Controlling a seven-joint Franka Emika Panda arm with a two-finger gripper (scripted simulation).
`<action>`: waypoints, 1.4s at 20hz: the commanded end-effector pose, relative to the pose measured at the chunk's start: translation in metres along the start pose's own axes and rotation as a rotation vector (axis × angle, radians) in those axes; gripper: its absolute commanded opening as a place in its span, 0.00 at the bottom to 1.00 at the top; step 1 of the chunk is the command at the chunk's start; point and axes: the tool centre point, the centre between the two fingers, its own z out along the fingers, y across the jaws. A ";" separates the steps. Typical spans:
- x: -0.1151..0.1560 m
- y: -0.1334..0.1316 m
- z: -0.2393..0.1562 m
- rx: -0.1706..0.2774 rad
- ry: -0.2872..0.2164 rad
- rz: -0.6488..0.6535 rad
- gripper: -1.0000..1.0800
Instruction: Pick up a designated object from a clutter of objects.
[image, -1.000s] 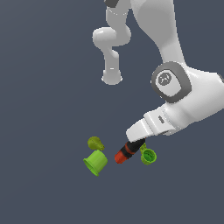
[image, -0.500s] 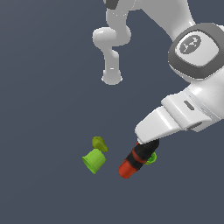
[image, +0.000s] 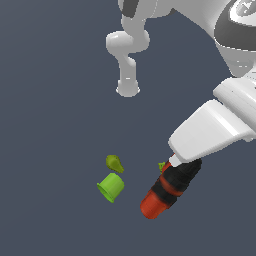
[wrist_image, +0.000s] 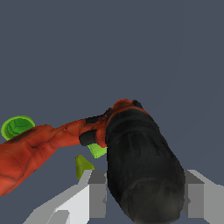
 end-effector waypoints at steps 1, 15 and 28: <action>0.004 0.011 -0.013 -0.006 0.015 0.006 0.00; 0.011 0.020 -0.024 -0.010 0.023 0.004 0.00; -0.008 0.022 -0.039 -0.010 0.023 0.004 0.00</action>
